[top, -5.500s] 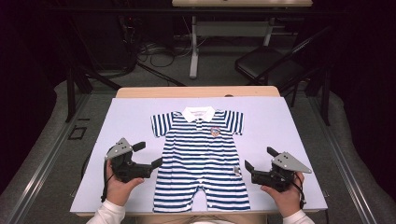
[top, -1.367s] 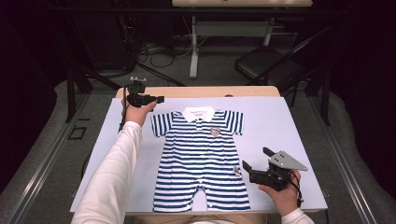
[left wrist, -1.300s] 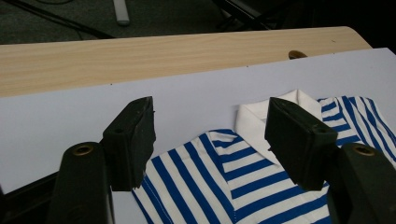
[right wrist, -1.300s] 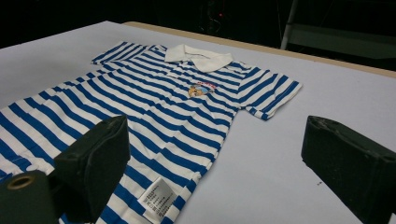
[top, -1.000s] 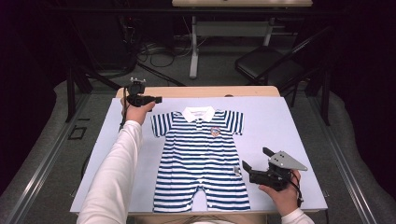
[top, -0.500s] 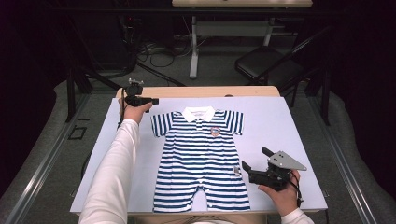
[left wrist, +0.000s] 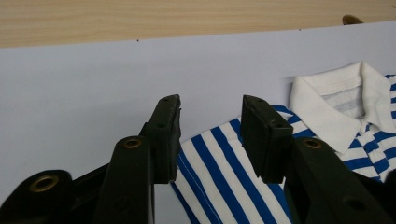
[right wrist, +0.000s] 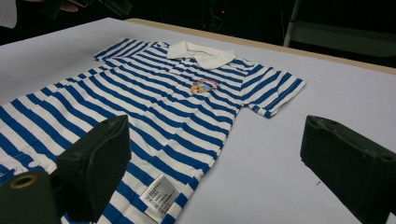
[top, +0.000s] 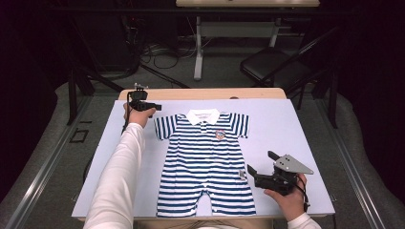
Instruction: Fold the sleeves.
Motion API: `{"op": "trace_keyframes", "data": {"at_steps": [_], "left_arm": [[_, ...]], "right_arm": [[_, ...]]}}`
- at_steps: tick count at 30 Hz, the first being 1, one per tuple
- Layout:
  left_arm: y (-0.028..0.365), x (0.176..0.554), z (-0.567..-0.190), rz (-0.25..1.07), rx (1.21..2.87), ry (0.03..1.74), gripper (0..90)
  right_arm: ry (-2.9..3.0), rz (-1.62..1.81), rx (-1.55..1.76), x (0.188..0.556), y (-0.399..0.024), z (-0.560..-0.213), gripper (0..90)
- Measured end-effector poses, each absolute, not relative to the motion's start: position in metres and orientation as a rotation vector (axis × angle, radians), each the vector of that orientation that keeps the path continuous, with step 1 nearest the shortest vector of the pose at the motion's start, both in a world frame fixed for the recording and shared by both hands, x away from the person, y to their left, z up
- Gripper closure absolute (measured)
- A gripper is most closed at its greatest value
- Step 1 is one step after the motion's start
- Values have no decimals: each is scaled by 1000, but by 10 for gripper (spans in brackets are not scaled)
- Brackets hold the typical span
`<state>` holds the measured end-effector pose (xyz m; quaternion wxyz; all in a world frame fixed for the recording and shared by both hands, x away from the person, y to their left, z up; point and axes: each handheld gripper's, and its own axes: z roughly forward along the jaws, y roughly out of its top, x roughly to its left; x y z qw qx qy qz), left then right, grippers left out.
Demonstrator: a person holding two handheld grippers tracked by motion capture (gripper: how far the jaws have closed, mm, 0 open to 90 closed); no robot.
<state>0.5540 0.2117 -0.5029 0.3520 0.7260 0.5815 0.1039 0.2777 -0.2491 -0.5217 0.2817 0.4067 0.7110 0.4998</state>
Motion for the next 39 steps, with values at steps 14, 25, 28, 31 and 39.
{"op": "trace_keyframes", "data": {"at_steps": [14,25,28,31,39], "left_arm": [[211,560,-519,252,1913,1561,659],[216,561,-530,230,1913,1605,685],[218,562,-532,231,1920,1612,685],[219,562,-535,221,1923,1613,687],[217,564,-540,217,1924,1607,685]], "right_arm": [[1902,1343,1095,277,-250,-521,84],[1902,1344,1100,277,-250,-522,85],[1906,1343,1099,278,-250,-522,85],[1907,1343,1101,277,-250,-522,87],[1904,1343,1100,278,-250,-522,90]]}}
